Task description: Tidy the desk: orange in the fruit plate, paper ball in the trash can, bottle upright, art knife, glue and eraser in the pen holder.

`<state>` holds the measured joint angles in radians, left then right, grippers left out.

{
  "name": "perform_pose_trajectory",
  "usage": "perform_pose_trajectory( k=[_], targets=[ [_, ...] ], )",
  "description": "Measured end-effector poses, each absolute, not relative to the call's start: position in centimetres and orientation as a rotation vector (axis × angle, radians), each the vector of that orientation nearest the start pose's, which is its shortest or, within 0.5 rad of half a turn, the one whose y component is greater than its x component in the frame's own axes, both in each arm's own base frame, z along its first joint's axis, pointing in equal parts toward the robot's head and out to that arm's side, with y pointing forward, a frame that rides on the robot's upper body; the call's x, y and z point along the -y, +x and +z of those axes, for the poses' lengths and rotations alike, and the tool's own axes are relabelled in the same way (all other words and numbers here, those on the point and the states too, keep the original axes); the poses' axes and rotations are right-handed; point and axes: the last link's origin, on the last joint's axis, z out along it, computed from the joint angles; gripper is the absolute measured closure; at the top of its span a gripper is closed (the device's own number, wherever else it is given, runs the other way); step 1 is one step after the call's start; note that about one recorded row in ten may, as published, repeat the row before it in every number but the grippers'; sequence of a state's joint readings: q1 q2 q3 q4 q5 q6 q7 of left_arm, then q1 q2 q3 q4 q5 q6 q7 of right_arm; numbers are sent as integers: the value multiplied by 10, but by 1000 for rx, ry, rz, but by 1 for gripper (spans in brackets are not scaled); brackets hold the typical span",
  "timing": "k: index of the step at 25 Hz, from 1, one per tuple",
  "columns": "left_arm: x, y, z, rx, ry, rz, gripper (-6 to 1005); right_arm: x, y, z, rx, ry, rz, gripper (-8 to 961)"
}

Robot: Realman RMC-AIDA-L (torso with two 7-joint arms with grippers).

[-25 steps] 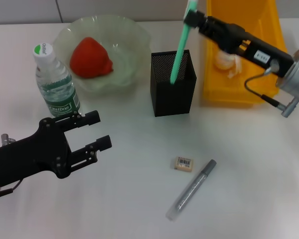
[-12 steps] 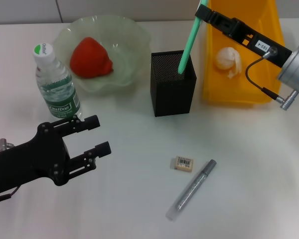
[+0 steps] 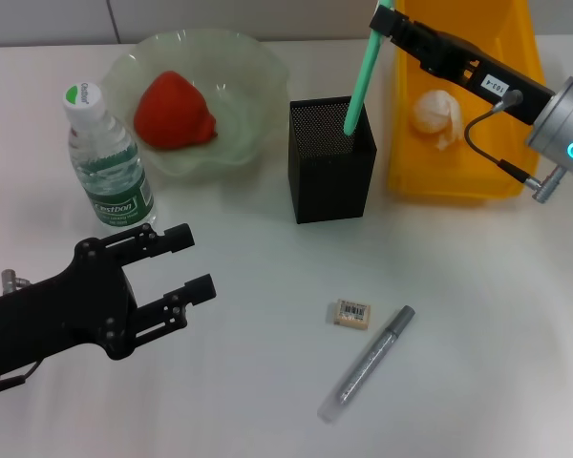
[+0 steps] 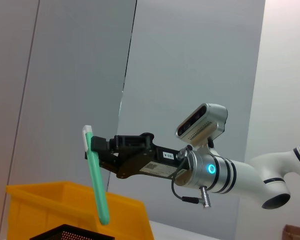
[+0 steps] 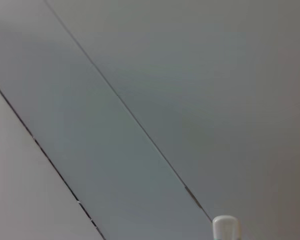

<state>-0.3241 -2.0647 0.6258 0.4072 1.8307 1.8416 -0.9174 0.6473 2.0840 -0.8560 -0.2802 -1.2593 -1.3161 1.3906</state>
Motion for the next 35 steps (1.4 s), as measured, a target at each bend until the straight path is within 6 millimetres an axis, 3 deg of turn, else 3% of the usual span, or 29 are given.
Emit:
perform_pose_trajectory(
  k=[10,35],
  targets=[
    [-236,-292,-7,394,-2582,-1141,364,-380,220,-20,-823,-2210,1260,687],
    [-232,-293,-9,411,-2584,-1150,360,-385,211,-36,-583,-2296,1099,665]
  ],
)
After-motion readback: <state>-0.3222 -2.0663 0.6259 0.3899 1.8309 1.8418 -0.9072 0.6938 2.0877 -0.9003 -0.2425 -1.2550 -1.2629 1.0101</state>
